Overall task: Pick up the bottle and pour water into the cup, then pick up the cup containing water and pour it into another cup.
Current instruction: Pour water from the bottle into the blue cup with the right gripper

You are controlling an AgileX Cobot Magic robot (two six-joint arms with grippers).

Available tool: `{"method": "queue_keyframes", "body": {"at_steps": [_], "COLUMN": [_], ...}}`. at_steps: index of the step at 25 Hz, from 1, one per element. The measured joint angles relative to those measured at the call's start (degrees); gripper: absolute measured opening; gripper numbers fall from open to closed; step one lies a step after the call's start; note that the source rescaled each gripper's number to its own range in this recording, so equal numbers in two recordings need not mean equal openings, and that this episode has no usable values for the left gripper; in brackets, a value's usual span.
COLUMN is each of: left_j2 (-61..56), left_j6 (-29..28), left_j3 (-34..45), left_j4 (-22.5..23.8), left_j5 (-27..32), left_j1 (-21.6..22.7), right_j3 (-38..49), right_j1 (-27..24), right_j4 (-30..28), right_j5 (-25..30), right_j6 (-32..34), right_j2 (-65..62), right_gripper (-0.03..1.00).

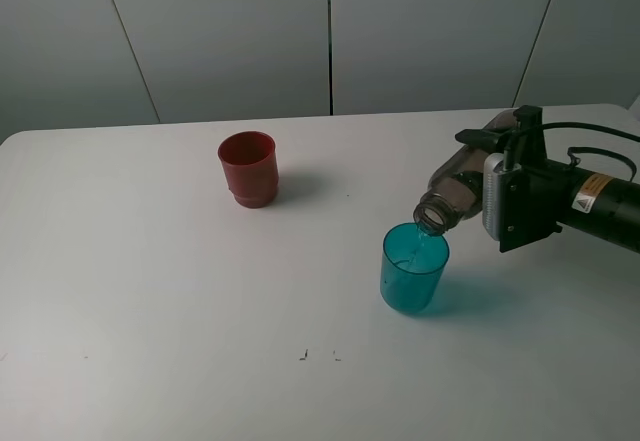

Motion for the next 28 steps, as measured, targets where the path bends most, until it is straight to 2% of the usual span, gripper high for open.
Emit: {"method": "queue_keyframes", "body": {"at_steps": [28], "left_j2": [0.0], "left_j6": [0.0], "left_j3": [0.0], "left_j4": [0.0], "left_j5": [0.0], "left_j1": [0.0], "right_j3": [0.0], "right_j1": [0.0], "right_j4": [-1.3], "right_j5": [0.3], "right_j6": [-1.0], "right_j2": [-2.5], "right_gripper": [0.04]}}
